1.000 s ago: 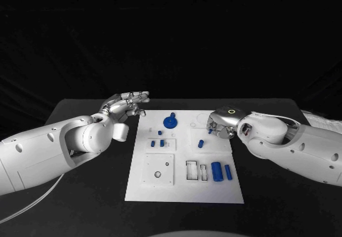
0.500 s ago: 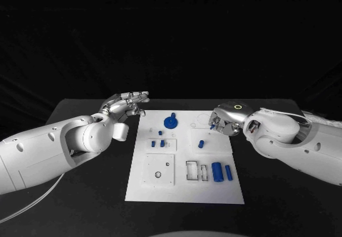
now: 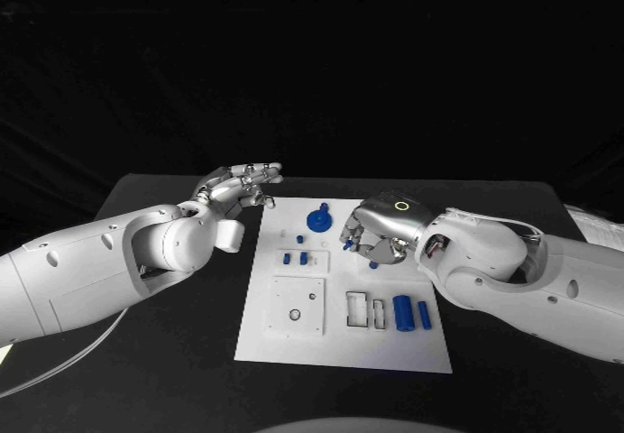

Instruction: Assemble the parts on the task board

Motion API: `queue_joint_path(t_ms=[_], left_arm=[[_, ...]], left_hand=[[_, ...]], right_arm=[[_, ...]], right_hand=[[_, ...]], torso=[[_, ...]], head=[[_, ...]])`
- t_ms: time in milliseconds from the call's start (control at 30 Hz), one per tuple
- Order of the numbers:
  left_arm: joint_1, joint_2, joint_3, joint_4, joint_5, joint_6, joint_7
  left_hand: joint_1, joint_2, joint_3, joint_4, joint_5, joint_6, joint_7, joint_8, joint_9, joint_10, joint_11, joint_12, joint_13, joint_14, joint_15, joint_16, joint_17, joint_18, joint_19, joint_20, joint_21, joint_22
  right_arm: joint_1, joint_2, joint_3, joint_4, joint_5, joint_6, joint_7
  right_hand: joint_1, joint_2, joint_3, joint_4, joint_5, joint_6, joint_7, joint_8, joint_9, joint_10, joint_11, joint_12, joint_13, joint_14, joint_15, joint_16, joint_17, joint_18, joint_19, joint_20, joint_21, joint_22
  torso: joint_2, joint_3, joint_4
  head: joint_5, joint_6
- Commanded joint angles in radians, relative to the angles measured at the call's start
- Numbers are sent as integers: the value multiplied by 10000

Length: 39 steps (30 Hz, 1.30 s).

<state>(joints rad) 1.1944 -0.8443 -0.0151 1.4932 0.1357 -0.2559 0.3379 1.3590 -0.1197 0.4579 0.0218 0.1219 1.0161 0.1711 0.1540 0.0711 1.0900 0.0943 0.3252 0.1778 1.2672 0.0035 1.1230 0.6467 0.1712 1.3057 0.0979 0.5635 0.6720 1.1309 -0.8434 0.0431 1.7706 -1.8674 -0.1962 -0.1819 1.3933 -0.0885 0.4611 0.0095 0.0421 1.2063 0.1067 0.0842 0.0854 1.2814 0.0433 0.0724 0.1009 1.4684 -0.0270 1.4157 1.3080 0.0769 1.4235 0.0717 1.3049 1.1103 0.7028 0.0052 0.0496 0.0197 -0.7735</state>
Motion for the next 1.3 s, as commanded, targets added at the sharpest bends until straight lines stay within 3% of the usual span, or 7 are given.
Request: queue_joint_path(t_ms=[33, 233, 667, 1300], left_arm=[[2, 24, 6, 57, 44, 143, 62], [3, 34, 6, 109, 44, 165, 54], [3, 30, 6, 158, 43, 152, 45], [3, 23, 6, 152, 42, 189, 7]], left_hand=[[57, 24, -16, -61, 38, -57, 18, 29, -13, -60, -20, 47, 9, -71, 20, 40, -8, 91, -58, 20, -47, -10], [57, 24, -16, -61, 38, -57, 18, 29, -13, -60, -20, 47, 9, -71, 20, 40, -8, 91, -58, 20, -47, -10], [45, 5, -35, -102, 37, -150, 53, 42, -23, -188, 14, 132, 20, -100, 42, 54, -46, 86, -70, 34, -51, -7], [37, 9, -40, -109, 37, -179, 63, 48, -25, -229, 25, 163, 25, -112, 51, 57, -63, 84, -76, 40, -53, -5]], right_arm=[[-110, 200, -44, 48, -504, 183, -1], [-393, 617, -154, -27, -664, 378, 63], [-877, 1374, -309, -476, -856, 716, 189], [-1050, 1696, -356, -689, -922, 1196, 185]], right_hand=[[-91, 31, 6, 67, 61, 49, 17, 40, 44, 49, 26, -55, -18, 640, -63, 66, 541, 113, 46, -18, 38, -13], [-99, 31, 8, 71, 60, 44, 20, 36, 44, 49, 29, -59, -22, 638, -63, 60, 532, 116, 43, -23, 31, -26], [-103, 35, 17, 70, 61, 31, 25, 25, 43, 43, 31, -69, -32, 638, -63, 59, 528, 122, 36, -33, 18, -49], [-110, 38, 24, 71, 61, 19, 32, 14, 42, 35, 36, -78, -43, 637, -62, 58, 526, 124, 33, -42, 12, -59]], torso=[[22, -2, -17], [12, 0, -15], [6, 7, -13], [9, 11, -22]], head=[[209, -84], [378, -154], [548, -266], [562, -342]])
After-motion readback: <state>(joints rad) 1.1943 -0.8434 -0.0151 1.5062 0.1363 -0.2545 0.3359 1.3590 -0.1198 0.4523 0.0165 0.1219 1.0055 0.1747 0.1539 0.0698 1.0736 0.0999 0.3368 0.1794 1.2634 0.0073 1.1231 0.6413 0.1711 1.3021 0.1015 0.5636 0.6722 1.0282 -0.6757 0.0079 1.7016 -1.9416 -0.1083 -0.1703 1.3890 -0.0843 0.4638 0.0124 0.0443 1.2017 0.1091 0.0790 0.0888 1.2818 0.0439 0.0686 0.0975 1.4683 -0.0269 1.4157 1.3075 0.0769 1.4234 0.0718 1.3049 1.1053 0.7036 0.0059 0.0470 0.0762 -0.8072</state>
